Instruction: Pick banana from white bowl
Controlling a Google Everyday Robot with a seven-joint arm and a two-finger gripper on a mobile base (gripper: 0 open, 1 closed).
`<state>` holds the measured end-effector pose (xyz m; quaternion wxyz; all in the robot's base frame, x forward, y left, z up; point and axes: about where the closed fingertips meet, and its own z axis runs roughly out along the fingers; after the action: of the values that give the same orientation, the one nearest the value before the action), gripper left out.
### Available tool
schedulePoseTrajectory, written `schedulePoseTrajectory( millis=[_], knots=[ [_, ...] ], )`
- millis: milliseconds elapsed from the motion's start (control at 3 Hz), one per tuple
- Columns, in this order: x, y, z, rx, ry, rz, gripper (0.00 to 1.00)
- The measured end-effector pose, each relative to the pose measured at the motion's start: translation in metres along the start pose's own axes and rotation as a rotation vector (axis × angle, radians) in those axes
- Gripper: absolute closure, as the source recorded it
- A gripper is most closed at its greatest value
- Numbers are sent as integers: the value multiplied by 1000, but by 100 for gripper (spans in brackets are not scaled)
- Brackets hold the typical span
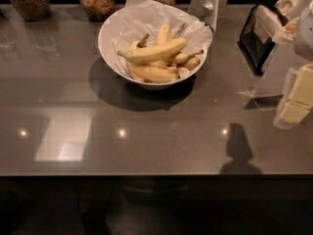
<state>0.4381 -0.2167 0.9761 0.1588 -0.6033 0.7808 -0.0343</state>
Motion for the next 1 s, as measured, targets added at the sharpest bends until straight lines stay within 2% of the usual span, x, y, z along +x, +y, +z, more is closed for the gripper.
schedulePoseTrajectory(
  millis=[333, 667, 1000],
  knots=[
    [0, 0, 0, 0, 0, 0, 0],
    [-15, -13, 4, 16, -99, -6, 0],
    [-47, -36, 15, 16, -250, -36, 0]
  ],
)
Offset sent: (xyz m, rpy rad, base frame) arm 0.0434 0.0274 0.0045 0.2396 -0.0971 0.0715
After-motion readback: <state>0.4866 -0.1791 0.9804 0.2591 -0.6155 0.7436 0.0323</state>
